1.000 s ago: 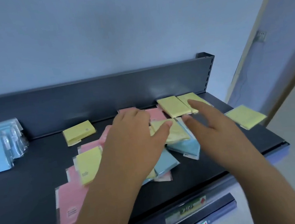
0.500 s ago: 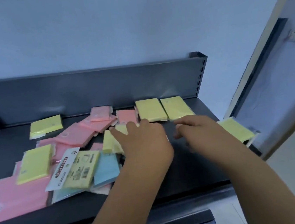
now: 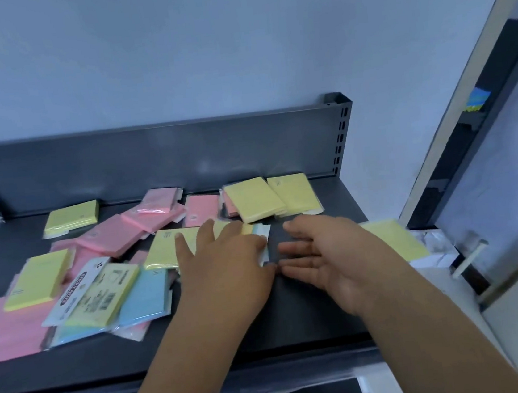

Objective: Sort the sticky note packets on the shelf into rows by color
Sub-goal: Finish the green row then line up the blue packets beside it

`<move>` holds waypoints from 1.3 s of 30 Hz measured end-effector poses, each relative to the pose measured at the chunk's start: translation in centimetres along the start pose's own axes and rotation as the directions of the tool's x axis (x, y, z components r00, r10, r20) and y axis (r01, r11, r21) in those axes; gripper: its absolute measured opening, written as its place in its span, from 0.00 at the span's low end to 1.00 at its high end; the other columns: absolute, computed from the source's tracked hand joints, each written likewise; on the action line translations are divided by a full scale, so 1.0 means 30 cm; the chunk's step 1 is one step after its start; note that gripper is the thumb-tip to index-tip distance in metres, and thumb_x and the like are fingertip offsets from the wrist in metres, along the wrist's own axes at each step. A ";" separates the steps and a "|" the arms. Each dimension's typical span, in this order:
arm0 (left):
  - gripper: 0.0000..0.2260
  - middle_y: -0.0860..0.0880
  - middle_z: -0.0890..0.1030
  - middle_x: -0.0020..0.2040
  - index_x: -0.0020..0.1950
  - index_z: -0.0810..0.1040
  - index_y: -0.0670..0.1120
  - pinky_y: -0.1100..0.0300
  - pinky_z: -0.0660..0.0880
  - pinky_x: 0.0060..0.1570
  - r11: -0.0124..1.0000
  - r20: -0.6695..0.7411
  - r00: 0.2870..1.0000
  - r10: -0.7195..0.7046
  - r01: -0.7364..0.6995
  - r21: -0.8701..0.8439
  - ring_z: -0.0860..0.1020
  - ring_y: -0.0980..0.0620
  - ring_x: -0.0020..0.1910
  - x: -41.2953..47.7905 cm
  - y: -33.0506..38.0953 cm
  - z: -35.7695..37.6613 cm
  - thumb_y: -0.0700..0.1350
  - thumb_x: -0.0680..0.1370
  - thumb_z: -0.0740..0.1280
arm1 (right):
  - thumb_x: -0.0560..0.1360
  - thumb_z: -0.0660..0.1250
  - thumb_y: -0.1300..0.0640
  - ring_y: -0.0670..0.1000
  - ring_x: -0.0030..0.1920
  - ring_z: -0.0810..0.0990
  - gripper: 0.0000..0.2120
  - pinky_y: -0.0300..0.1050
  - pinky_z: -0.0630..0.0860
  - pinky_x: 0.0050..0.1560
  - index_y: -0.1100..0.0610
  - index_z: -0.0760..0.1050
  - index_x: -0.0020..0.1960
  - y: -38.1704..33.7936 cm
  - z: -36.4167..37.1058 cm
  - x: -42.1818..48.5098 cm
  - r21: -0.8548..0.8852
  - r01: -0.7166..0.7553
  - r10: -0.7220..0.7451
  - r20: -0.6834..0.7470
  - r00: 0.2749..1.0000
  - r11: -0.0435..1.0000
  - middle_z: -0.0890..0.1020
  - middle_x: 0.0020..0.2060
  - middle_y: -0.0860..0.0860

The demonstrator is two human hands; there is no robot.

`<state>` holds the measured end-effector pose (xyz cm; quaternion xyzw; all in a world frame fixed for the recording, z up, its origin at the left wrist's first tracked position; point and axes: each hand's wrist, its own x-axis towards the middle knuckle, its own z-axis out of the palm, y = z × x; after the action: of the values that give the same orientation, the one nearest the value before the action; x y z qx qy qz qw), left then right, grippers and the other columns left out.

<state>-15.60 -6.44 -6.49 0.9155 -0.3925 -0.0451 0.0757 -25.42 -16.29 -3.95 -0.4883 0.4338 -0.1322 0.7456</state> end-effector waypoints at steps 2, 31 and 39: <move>0.22 0.55 0.70 0.72 0.68 0.73 0.61 0.34 0.56 0.74 0.995 -0.036 0.996 -0.086 0.088 0.055 0.61 0.43 0.75 -0.009 -0.009 0.010 0.67 0.77 0.59 | 0.79 0.70 0.55 0.61 0.50 0.85 0.12 0.50 0.84 0.49 0.59 0.77 0.60 -0.003 -0.002 0.005 -0.036 -0.014 0.015 0.010 1.000 0.999 0.83 0.52 0.61; 0.16 0.61 0.81 0.56 0.65 0.77 0.62 0.53 0.76 0.55 0.865 -0.230 0.964 -0.136 0.002 -0.501 0.80 0.55 0.56 -0.019 -0.094 -0.195 0.59 0.77 0.69 | 0.72 0.75 0.68 0.48 0.40 0.86 0.09 0.41 0.83 0.38 0.55 0.86 0.46 -0.076 0.029 0.021 -0.159 0.462 -0.479 -0.089 0.873 0.872 0.88 0.43 0.50; 0.04 0.52 0.87 0.39 0.45 0.87 0.50 0.67 0.74 0.31 0.411 -0.188 0.978 -0.089 -0.135 -0.902 0.78 0.60 0.31 0.045 -0.129 -0.191 0.41 0.77 0.74 | 0.74 0.76 0.63 0.50 0.46 0.87 0.06 0.45 0.83 0.46 0.53 0.87 0.48 -0.110 0.016 0.035 -0.187 0.528 -0.540 -0.015 0.841 0.828 0.89 0.43 0.48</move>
<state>-11.11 -4.18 -1.54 0.7212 -0.3075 -0.1547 0.6011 -23.69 -18.26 -1.63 -0.6489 0.3147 -0.3130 0.6180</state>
